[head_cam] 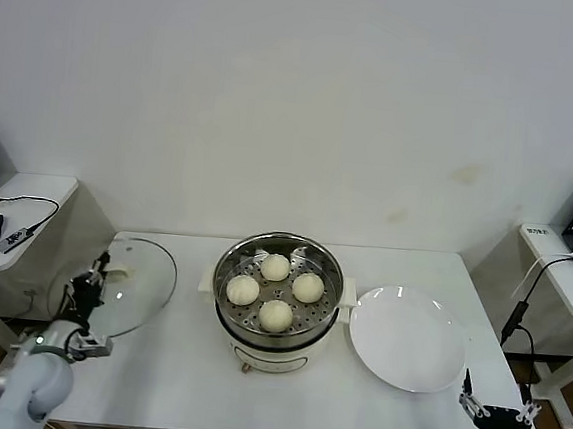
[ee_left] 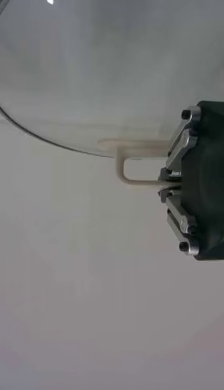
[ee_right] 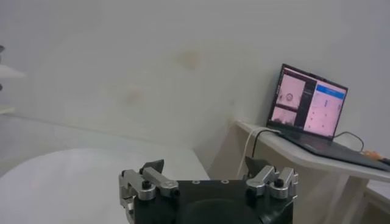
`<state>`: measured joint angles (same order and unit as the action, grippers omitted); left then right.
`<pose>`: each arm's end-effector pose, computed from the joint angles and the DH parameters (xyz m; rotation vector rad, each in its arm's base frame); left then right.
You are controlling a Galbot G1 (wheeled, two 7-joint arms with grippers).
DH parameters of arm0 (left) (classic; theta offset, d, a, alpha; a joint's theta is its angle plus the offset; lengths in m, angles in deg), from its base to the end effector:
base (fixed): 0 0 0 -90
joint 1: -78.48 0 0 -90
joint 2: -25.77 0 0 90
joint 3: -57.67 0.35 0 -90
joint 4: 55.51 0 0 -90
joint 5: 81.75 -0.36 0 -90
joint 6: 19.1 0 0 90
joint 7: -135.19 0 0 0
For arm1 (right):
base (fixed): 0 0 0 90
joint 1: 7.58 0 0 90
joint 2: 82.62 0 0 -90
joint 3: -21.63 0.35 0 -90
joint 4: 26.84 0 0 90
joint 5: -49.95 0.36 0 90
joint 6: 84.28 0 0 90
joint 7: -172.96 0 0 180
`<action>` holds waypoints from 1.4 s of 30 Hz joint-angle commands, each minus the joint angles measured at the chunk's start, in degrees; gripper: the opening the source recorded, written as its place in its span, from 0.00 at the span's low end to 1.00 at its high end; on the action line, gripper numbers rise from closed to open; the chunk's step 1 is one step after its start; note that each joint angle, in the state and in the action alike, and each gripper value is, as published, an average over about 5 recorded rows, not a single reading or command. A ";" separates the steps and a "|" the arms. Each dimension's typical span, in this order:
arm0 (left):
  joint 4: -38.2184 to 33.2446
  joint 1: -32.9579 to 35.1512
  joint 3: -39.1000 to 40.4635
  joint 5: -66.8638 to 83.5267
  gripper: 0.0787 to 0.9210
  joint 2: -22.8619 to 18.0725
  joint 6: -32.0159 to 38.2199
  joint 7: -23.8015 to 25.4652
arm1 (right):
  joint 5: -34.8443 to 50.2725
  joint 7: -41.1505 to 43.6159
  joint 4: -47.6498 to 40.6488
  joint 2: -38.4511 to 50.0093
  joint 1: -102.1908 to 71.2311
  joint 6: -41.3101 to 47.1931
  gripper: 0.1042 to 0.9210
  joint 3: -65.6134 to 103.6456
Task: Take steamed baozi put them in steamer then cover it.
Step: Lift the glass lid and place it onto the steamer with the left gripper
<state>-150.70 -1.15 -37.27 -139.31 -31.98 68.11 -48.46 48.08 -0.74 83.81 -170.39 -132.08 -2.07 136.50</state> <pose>0.3060 0.1955 -0.3122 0.0854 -2.1798 -2.1941 0.1288 -0.1502 -0.3522 -0.3545 -2.9733 0.4280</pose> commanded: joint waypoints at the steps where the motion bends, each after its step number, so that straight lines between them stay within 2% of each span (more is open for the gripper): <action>1: -21.57 3.17 -0.98 5.55 0.07 5.70 -7.78 9.52 | -0.99 0.39 -0.63 0.36 0.31 -0.38 0.88 -0.83; 5: -26.66 1.24 7.58 5.05 0.07 6.04 -12.12 11.94 | -2.23 0.49 -1.04 0.12 0.51 -0.72 0.88 -1.56; 8: -26.97 -1.85 15.51 2.06 0.07 5.12 -14.82 13.66 | -2.89 0.64 -1.43 -0.18 0.82 -0.63 0.88 -2.55; 12: -24.56 -7.78 24.47 -3.70 0.07 1.81 -18.21 16.48 | -4.42 0.92 -2.21 -0.78 1.44 -0.50 0.88 -4.05; 16: -23.07 -13.06 29.74 -9.82 0.07 -3.06 -21.19 20.12 | -6.67 0.95 -3.40 -1.77 1.85 -0.95 0.88 -4.65; 23: -21.04 -16.38 33.56 -18.84 0.07 -11.96 -23.58 25.06 | -8.81 0.90 -5.66 -2.02 2.66 -1.59 0.88 -5.03; 27: -18.37 -16.88 34.79 -22.27 0.07 -18.12 -24.03 26.04 | -9.82 0.94 -6.76 -1.97 3.09 -1.90 0.88 -5.36; 31: -15.51 -17.16 35.69 -24.36 0.07 -22.49 -24.20 26.38 | -10.63 0.97 -7.49 -1.95 3.41 -2.32 0.88 -5.75; 35: -13.63 -16.78 36.09 -25.92 0.07 -25.20 -24.14 26.38 | -11.10 0.89 -7.91 -1.94 3.52 -2.93 0.88 -5.91; 42: -11.10 -16.26 36.36 -28.47 0.07 -27.44 -23.87 26.09 | -11.27 0.62 -8.43 -1.82 3.44 -3.20 0.88 -5.82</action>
<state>-165.65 -16.23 -3.44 -162.06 -52.13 45.32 -23.87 37.73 -0.03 76.24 -172.12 -128.78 -4.97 130.87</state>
